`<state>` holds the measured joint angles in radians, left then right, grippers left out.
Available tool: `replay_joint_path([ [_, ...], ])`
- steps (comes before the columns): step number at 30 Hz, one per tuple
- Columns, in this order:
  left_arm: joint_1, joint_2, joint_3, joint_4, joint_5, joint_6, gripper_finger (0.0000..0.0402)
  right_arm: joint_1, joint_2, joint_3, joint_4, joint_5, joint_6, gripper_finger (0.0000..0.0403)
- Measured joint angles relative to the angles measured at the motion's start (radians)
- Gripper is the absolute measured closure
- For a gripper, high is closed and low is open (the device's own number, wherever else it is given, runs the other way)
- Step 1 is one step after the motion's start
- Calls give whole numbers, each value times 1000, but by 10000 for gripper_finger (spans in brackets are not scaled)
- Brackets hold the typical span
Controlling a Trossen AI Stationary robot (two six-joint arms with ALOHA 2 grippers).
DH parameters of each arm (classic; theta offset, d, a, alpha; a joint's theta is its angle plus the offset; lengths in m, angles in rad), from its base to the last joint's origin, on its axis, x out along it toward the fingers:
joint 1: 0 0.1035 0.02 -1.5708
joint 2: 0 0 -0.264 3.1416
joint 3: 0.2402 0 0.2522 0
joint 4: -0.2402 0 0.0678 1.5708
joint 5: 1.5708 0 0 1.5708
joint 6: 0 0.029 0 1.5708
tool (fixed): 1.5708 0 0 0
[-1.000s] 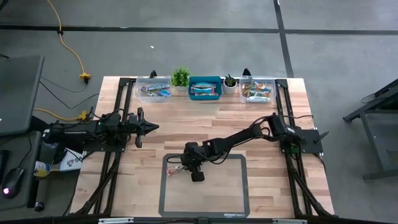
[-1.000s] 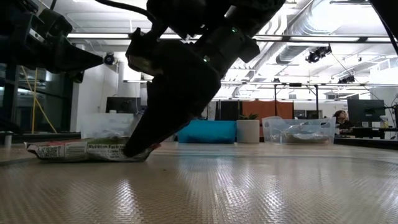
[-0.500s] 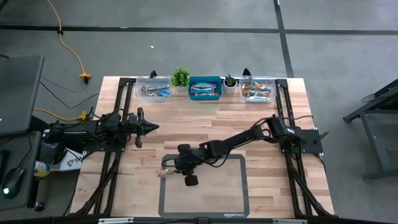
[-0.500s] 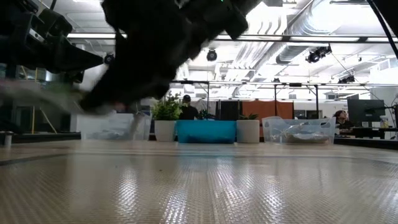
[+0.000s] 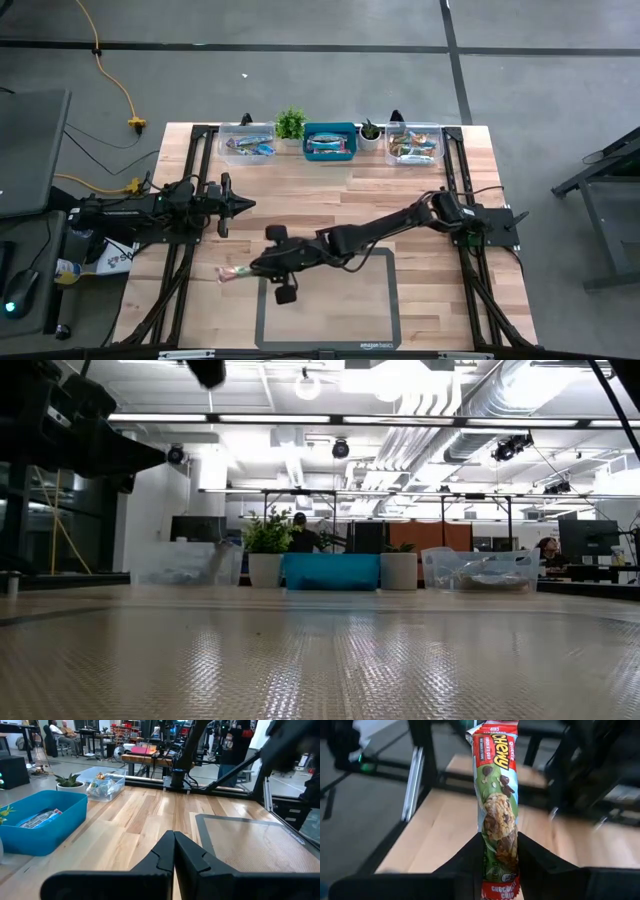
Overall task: Pick and place Granola Bars by type
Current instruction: Put the red granola bar into the blue bin
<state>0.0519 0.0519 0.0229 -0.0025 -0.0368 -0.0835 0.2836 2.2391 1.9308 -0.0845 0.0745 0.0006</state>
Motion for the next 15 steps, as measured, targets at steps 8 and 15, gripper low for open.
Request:
replay_joint_path([
  [8,0,0,0,0,0,0,400,-1,0,147,77,107,-1,323],
  [15,0,0,0,0,0,0,400,-1,-1,249,175,118,-1,323],
])
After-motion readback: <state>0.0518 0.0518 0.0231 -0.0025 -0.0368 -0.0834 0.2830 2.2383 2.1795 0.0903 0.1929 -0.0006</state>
